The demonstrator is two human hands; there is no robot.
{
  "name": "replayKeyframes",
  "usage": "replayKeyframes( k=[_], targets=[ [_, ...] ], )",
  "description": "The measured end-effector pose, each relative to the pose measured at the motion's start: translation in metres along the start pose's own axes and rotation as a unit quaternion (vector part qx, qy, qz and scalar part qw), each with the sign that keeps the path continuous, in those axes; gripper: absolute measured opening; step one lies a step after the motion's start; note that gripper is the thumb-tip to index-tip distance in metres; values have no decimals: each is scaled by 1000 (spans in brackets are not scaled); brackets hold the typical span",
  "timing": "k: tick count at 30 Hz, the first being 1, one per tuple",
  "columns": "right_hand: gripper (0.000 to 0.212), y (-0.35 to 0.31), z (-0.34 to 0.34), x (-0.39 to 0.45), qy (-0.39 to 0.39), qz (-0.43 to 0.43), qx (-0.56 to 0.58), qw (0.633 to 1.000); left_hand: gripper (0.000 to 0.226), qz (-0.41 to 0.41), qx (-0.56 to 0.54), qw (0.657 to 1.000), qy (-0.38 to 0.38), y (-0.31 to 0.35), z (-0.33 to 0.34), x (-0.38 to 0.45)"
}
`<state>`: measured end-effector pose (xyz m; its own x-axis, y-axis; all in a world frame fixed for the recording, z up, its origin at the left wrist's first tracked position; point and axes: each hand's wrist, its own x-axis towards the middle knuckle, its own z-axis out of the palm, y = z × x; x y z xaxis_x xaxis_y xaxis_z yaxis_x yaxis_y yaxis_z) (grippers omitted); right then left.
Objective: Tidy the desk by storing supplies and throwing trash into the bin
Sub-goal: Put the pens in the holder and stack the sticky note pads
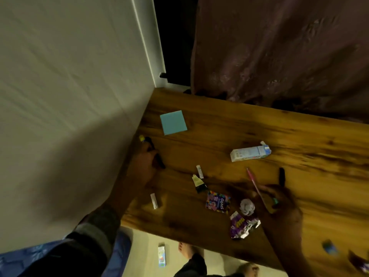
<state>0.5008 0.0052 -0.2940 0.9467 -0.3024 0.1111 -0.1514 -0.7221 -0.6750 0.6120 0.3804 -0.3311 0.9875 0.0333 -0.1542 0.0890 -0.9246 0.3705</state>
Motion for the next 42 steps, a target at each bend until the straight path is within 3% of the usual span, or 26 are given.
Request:
replayKeyframes(
  k=[3,8,13,18,23,27,30,35,38,42],
  targets=[
    [28,5,-1,-2,-1,36,-4,999,27,-25,12,1000,13,13,2,4],
    [28,9,-7,3,14,25,-14,1000,15,-43,4,999,28,21,21,5],
    [22,19,-13,6,33,20,-37,999,16,-109,-53,991,58,22,26,11],
    [9,33,-17,18,71,157,-53,984,15,-161,-125,977,54,30,16,8],
    [29,57,-13,47,47,238,-50,969,14,-197,-211,955,68,49,2,-21],
    [38,73,-8,68,33,284,-14,958,26,-244,-320,915,-1,54,-4,-44],
    [45,91,-2,73,-11,285,-13,958,32,-264,-436,859,-48,64,-3,-62],
    [19,92,-22,76,-2,259,25,966,12,-197,-494,844,-74,115,2,-107],
    [16,101,-43,70,3,241,60,969,12,-169,-494,847,-100,149,17,-122],
    [11,124,-81,48,-15,272,208,940,14,-118,-482,858,-132,212,34,-143]
  ],
)
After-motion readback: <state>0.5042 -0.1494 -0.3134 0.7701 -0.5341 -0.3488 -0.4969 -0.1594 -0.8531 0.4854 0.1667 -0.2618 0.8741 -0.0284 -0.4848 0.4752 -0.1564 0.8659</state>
